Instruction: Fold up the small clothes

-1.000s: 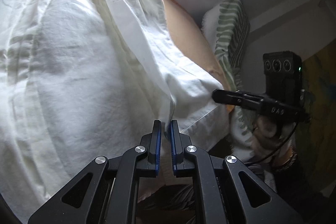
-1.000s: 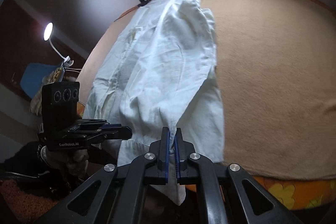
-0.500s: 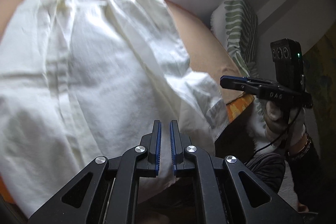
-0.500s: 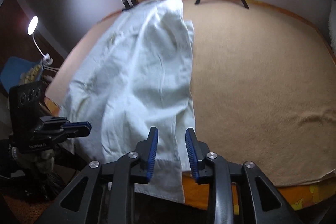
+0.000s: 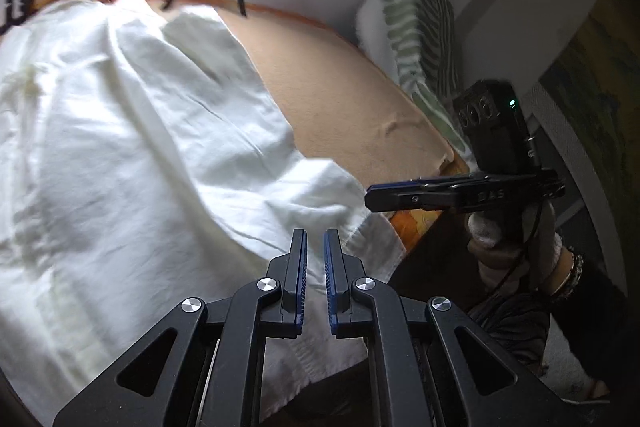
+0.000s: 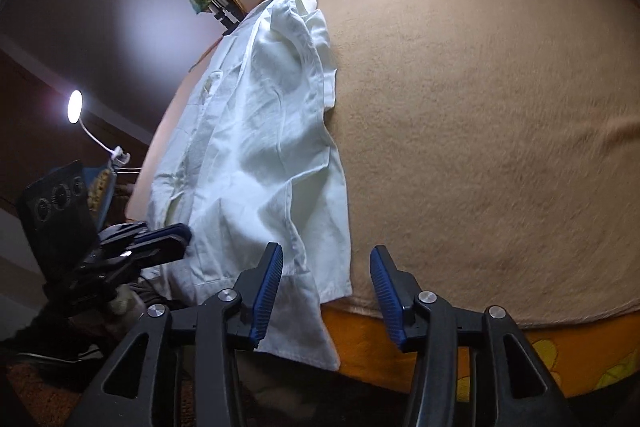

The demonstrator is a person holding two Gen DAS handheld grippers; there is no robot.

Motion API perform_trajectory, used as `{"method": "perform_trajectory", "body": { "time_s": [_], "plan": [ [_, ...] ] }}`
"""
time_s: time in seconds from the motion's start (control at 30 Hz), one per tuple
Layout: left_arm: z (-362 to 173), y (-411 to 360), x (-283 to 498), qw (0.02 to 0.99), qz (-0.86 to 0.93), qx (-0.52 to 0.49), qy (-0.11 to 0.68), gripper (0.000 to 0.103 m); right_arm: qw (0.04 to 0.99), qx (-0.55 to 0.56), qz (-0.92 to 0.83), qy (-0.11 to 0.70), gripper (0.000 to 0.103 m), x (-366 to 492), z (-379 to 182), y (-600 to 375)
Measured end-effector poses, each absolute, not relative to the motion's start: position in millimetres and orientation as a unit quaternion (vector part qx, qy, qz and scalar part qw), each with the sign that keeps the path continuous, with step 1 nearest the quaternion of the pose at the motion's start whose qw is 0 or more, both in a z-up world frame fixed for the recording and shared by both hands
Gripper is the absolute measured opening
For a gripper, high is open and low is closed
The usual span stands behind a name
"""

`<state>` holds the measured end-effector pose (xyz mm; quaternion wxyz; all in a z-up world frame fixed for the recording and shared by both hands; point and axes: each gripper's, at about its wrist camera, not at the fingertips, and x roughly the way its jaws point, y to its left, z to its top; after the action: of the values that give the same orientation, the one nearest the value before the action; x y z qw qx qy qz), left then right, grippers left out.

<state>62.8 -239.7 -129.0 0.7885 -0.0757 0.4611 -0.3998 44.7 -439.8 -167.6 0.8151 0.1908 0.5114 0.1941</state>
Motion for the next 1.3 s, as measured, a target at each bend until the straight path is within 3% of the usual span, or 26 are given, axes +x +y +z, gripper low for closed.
{"method": "perform_trajectory", "body": {
  "time_s": [0.23, 0.27, 0.3, 0.37, 0.47, 0.57, 0.7, 0.73, 0.93, 1.13, 1.3],
  "plan": [
    [-147.2, -210.7, 63.1, 0.746, -0.372, -0.162, 0.527, 0.007, 0.827, 0.162, 0.19, 0.504, 0.05, 34.2, -165.7, -432.8],
    [-146.4, -209.6, 61.3, 0.741, -0.375, -0.167, 0.532, 0.013, 0.829, 0.154, 0.188, 0.504, 0.05, 34.1, -165.6, -431.3],
    [-145.5, -210.2, 59.6, 0.737, -0.376, -0.167, 0.536, 0.032, 0.829, 0.15, 0.187, 0.505, 0.05, 34.9, -166.5, -429.9],
    [-143.1, -213.4, 58.2, 0.731, -0.378, -0.174, 0.541, 0.052, 0.83, 0.145, 0.182, 0.506, 0.05, 36.3, -167.3, -427.9],
    [-142.5, -228.9, 60.5, 0.728, -0.375, -0.164, 0.55, 0.052, 0.837, 0.134, 0.181, 0.499, 0.05, 35.0, -163.0, -424.7],
    [-149.8, -241.0, 64.4, 0.726, -0.357, -0.154, 0.568, 0.047, 0.844, 0.127, 0.177, 0.49, 0.05, 31.5, -158.2, -423.4],
    [-161.8, -242.8, 73.9, 0.722, -0.346, -0.169, 0.575, 0.008, 0.848, 0.124, 0.168, 0.487, 0.048, 29.1, -157.6, -426.6],
    [-162.9, -241.6, 75.9, 0.719, -0.348, -0.181, 0.574, 0.006, 0.849, 0.126, 0.165, 0.487, 0.047, 28.8, -157.7, -428.8],
    [-152.6, -229.1, 74.4, 0.656, -0.425, -0.338, 0.524, 0.001, 0.851, 0.151, 0.154, 0.478, 0.045, 25.9, -157.2, -446.5],
    [-171.7, -227.2, 64.2, 0.706, -0.36, -0.221, 0.569, 0.001, 0.847, 0.149, 0.155, 0.487, 0.046, 28.0, -161.6, -446.2],
    [-155.8, -228.0, 54.3, 0.742, -0.34, -0.134, 0.562, 0.007, 0.841, 0.143, 0.17, 0.493, 0.044, 33.1, -164.6, -440.0]
  ]
}}
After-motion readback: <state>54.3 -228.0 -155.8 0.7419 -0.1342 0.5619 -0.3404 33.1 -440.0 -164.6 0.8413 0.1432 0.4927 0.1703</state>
